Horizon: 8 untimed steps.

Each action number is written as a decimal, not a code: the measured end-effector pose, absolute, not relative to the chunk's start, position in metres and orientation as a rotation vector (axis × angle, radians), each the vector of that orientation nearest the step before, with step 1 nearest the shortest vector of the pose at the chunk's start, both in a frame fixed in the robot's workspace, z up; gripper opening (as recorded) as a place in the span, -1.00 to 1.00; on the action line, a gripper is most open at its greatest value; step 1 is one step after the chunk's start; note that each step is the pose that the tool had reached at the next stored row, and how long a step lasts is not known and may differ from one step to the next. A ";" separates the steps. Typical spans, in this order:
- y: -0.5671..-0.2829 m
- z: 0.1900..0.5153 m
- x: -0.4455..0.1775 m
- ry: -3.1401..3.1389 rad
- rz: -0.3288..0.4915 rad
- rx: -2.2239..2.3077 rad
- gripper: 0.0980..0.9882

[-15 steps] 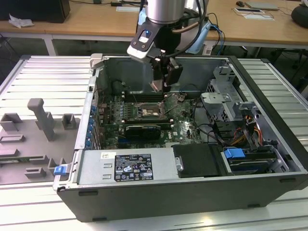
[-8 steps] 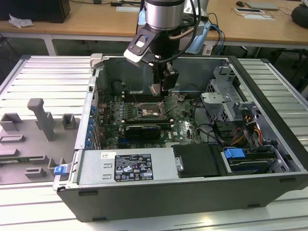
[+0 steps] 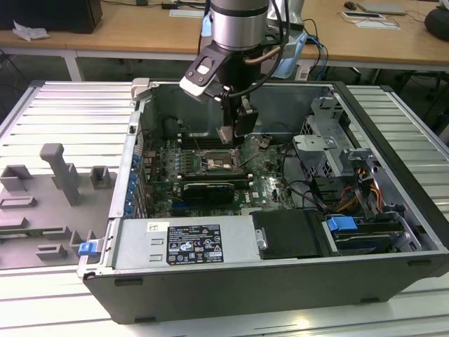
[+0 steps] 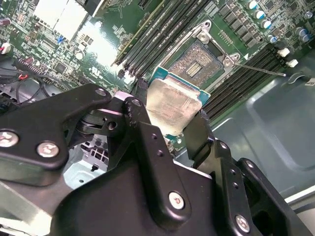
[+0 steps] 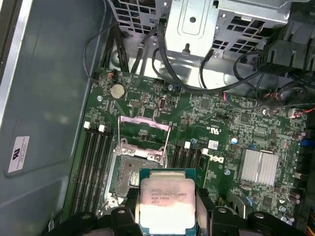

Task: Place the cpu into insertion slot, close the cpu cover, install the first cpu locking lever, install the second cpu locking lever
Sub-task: 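Place the cpu into insertion slot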

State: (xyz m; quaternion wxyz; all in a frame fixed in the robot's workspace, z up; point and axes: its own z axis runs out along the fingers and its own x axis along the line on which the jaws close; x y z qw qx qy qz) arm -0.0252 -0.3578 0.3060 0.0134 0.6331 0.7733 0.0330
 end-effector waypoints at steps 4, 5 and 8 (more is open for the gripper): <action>-0.358 0.304 -0.025 2.407 0.102 1.974 -0.01; -0.358 0.303 -0.025 2.405 0.102 1.976 -0.01; -0.358 0.301 -0.025 2.395 0.102 1.987 -0.01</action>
